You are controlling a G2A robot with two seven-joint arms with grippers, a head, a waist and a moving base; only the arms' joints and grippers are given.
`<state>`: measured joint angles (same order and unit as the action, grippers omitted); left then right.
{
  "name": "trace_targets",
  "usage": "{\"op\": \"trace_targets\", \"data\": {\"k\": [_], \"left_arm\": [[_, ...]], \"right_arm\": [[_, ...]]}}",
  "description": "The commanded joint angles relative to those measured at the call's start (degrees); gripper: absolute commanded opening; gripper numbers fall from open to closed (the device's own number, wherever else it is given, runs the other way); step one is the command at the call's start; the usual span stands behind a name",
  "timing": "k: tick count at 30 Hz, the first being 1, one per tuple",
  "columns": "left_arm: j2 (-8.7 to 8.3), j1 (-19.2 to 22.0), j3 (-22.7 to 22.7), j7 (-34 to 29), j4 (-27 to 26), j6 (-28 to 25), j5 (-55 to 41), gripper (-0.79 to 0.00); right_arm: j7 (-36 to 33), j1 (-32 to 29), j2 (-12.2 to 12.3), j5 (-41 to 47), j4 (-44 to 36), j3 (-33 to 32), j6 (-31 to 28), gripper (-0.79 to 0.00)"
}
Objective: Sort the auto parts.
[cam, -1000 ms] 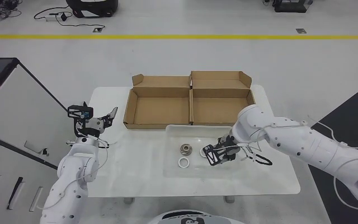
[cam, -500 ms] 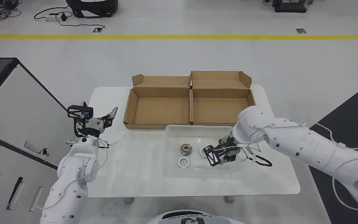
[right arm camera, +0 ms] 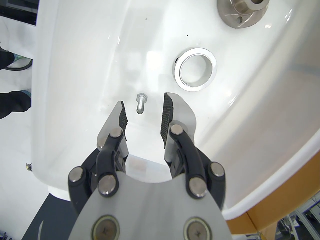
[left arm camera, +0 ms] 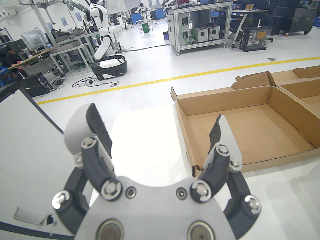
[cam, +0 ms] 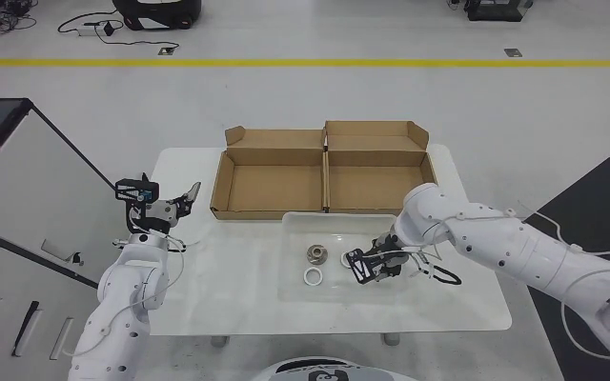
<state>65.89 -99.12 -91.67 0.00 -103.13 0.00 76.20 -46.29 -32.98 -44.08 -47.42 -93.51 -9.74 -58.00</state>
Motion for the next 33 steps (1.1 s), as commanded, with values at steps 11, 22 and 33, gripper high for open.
{"op": "trace_targets", "data": {"k": [11, 22, 33], "left_arm": [[0.0, 0.0, 0.0, 0.0, 0.0, 0.0, 0.0, 0.0], [0.0, 0.0, 0.0, 0.0, 0.0, 0.0, 0.0, 0.0], [0.0, 0.0, 0.0, 0.0, 0.0, 0.0, 0.0, 0.0]], "right_arm": [[0.0, -0.4, -0.3, -0.4, 0.9, 0.0, 0.0, -0.462], [0.0, -1.0, -0.6, -0.4, 1.1, 0.0, 0.0, -0.508], [0.0, -1.5, -0.5, -1.2, 1.0, 0.0, 0.0, -0.529]]}}
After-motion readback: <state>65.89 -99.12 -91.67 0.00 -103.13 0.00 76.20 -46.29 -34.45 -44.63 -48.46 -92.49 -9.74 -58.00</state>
